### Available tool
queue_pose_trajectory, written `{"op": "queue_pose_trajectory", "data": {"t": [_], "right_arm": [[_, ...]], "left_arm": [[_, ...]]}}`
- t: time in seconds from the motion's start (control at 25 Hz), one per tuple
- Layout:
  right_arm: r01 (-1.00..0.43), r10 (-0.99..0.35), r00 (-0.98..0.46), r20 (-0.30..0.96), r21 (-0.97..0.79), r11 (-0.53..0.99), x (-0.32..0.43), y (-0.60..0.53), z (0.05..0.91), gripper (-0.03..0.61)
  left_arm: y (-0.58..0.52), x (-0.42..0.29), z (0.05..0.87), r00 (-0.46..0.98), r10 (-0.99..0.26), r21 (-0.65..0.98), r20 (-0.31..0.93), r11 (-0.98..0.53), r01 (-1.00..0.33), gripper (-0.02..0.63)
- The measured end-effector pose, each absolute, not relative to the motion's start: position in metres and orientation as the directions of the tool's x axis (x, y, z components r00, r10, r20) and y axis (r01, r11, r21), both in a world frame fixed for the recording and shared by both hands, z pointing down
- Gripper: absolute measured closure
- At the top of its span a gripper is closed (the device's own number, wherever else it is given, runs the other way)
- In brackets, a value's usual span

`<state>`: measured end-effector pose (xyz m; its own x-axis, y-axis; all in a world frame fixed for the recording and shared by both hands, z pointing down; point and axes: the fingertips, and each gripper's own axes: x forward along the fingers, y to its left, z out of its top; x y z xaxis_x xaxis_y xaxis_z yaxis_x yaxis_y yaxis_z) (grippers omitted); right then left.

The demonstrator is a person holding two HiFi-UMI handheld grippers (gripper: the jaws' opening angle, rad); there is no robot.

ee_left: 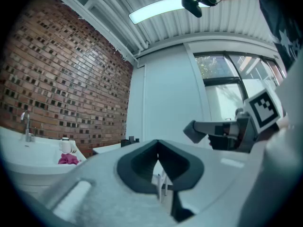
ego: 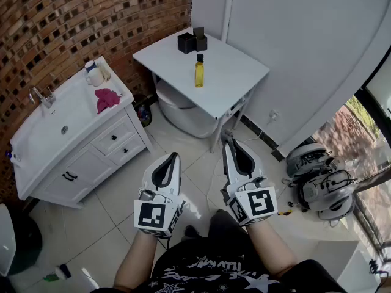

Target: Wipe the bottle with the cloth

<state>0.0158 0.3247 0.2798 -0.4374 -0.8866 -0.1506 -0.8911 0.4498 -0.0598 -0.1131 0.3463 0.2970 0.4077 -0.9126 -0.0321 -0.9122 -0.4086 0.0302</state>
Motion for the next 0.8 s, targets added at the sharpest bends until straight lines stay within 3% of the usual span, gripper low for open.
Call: {"op": "queue_pose_trajectory", "data": {"t": [0.48, 0.8], "right_arm": [[-0.876, -0.871, -0.467, -0.152, -0.054, 0.479, 0.052, 0.201, 0.3, 0.537], [-0.806, -0.796, -0.588, -0.144, 0.026, 0.591, 0.066, 0.073, 0.297, 0.538]], "left_arm": [[0.227, -0.093, 0.32, 0.377, -0.926, 0.014, -0.002, -0.377, -0.926, 0.609], [0.107, -0.075, 0.326, 0.296, -0.955, -0.006, 0.027, -0.296, -0.955, 0.609]]}}
